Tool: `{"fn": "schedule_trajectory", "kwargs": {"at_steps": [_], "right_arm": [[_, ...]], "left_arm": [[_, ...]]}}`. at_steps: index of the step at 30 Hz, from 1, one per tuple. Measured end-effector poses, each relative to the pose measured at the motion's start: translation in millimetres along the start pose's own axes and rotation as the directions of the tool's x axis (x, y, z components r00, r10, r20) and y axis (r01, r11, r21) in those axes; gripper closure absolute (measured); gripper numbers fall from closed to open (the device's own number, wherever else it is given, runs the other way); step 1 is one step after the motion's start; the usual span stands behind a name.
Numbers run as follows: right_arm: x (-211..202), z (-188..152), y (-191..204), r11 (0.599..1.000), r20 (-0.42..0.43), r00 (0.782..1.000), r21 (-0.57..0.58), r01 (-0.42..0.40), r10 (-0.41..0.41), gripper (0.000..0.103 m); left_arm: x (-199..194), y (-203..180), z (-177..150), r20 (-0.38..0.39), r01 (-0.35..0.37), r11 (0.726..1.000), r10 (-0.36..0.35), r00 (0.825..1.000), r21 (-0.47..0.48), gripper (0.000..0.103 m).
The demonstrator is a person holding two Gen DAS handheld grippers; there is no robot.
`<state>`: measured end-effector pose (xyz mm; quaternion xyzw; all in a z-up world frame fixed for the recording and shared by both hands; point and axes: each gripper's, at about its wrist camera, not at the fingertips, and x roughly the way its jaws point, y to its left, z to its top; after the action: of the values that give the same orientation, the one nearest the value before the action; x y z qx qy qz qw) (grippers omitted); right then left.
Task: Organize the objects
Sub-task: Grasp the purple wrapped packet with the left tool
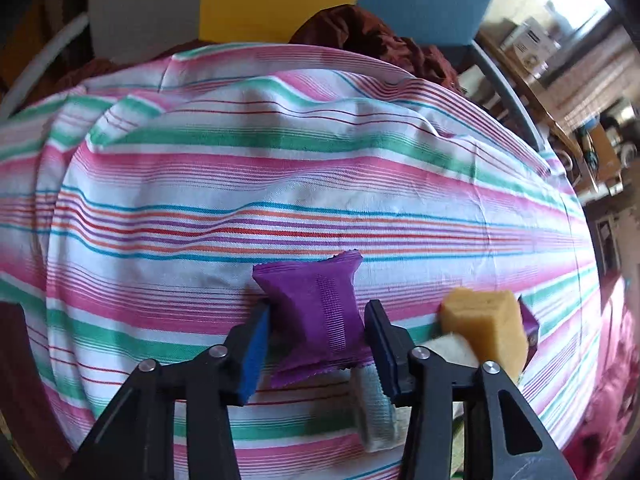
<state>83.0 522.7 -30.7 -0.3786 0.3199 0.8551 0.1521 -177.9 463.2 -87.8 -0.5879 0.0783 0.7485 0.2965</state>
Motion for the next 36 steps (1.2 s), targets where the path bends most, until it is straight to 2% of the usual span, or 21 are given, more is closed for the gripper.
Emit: {"fn": "schedule_trajectory", "kwargs": {"at_steps": [1,12,16,20,22,30,36], "right_arm": [[0.3,0.1,-1.6,1.000,-0.001,1.000,0.008,0.002,-0.002,0.035],[-4.2,4.4,-33.3,0.987,0.016,1.000,0.158,0.017,-0.020,0.035],[-7.2,5.1,-44.2,0.978,0.027,0.999,0.209,0.025,-0.031,0.035],[-5.9,4.4,-52.3,0.969,0.020,0.998,0.243,0.050,-0.056,0.035],[-3.1,4.2,-53.8,0.967,0.006,0.998,0.245,0.065,-0.068,0.035],[12.6,2.2,-48.2,0.972,-0.063,0.993,0.206,0.114,-0.103,0.047],[39.2,9.5,-33.0,0.979,-0.146,0.981,0.141,0.150,-0.129,0.048]], "left_arm": [[-1.0,1.2,-3.1,0.005,-0.004,1.000,0.004,1.000,0.013,0.063],[-26.2,12.1,-65.2,0.061,-0.050,0.982,0.039,0.997,0.182,0.065],[-37.7,12.6,-95.0,0.050,-0.030,0.975,0.020,0.999,0.219,0.066],[-47.8,14.2,-120.3,0.033,0.013,0.978,-0.020,0.999,0.210,0.066],[-54.6,13.5,-132.5,0.039,0.021,0.975,-0.030,0.999,0.221,0.066],[-85.3,9.9,-168.8,0.085,0.052,0.960,-0.078,0.993,0.276,0.066],[-110.7,17.6,-193.6,0.096,0.109,0.954,-0.141,0.985,0.278,0.066]]}}
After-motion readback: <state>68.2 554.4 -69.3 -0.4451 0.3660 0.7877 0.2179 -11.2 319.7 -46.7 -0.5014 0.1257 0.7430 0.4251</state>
